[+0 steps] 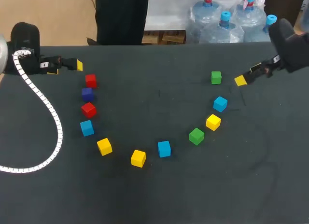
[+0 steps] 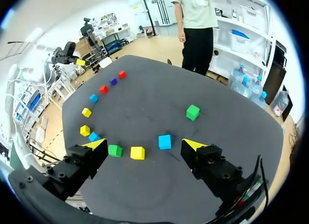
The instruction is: Place the blue cubes, place green cubes on the blue cubes, place the yellow cubes on the green cubes, then place the red cubes on the yellow cubes, and place purple cube on the red cubes.
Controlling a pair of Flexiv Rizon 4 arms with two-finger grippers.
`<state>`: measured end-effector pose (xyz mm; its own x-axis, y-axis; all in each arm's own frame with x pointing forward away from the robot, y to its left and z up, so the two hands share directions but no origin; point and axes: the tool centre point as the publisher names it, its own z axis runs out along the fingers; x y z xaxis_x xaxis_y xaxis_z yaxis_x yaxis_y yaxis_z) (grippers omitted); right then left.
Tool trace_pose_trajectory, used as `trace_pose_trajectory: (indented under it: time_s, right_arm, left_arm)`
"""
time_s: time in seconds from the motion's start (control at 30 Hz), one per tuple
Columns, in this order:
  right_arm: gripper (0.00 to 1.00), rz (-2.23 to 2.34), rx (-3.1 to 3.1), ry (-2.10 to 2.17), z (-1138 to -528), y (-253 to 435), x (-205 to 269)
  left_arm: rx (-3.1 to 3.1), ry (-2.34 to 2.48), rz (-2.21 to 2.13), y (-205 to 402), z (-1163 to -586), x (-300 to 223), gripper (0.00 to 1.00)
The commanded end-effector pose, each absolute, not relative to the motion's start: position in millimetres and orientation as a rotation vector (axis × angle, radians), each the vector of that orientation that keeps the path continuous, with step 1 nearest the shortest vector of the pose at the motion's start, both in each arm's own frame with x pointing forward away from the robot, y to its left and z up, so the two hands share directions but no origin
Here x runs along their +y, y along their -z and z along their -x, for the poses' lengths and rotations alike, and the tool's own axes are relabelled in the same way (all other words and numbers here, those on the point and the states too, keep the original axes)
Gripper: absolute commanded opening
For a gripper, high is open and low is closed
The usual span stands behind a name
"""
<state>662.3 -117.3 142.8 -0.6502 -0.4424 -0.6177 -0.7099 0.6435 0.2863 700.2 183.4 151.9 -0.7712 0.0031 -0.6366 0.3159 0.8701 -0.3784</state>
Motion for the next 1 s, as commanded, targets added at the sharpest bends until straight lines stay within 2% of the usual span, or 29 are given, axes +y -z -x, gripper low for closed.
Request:
trace_pose_trajectory:
  time_s: [0.03, 0.2, 0.5, 0.7, 1.0]
  right_arm:
    - [1.00, 0.914, 2.354, -0.753, -664.7, -142.1, -118.3]
    - [1.00, 1.044, 2.303, -0.733, -666.1, -150.3, -110.9]
    - [1.00, 1.658, 2.092, -0.660, -655.6, -158.9, -43.1]
    - [1.00, 2.117, 1.835, -0.653, -627.2, -147.3, -3.5]
    - [1.00, 2.452, 1.551, -0.688, -595.2, -130.8, 22.3]
  left_arm:
    - [2.378, 0.633, -0.232, -150.5, -700.2, 184.5, 1.00]
    - [2.378, 0.633, -0.232, -150.5, -700.2, 184.5, 1.00]
    - [2.378, 0.633, -0.232, -150.5, -700.2, 184.5, 1.00]
    - [2.378, 0.633, -0.232, -150.5, -700.2, 184.5, 1.00]
    - [2.378, 0.633, -0.232, -150.5, -700.2, 184.5, 1.00]
